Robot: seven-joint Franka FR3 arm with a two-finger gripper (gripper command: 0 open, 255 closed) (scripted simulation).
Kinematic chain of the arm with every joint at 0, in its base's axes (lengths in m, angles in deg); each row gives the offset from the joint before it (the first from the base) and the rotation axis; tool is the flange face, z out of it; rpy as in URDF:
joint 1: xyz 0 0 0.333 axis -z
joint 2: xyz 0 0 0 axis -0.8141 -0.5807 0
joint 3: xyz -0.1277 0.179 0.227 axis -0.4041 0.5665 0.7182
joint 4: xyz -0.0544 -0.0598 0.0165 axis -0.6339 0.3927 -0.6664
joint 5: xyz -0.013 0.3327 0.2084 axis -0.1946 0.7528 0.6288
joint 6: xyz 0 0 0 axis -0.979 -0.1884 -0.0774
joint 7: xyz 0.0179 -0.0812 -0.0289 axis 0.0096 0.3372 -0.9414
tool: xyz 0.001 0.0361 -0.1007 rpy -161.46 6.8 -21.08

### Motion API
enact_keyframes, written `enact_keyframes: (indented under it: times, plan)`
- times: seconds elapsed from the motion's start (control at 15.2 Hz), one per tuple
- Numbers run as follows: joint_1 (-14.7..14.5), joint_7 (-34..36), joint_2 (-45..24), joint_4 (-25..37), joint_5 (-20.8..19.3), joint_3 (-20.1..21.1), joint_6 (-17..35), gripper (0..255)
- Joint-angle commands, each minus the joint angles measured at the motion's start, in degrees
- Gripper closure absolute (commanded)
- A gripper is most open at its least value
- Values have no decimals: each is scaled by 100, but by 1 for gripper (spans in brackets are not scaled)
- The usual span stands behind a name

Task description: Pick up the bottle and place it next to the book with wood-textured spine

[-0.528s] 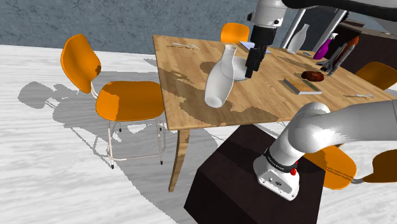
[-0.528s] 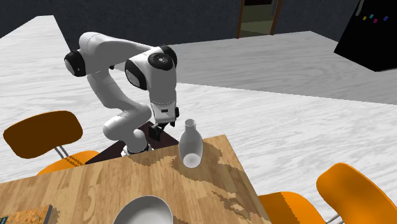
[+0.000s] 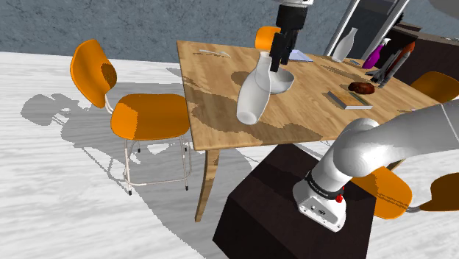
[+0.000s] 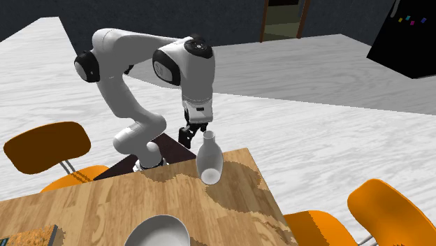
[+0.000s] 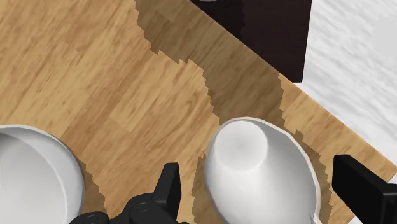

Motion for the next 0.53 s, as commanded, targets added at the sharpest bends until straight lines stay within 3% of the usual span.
enact_keyframes:
  times: [0.0, 0.2, 0.46]
  plan:
    - [-16, 144, -441, 596, 3, 136, -123, 0]
    - [-30, 289, -882, 1230, -27, 270, -286, 0]
    - [-41, 274, -735, 792, -11, 270, 5, 0]
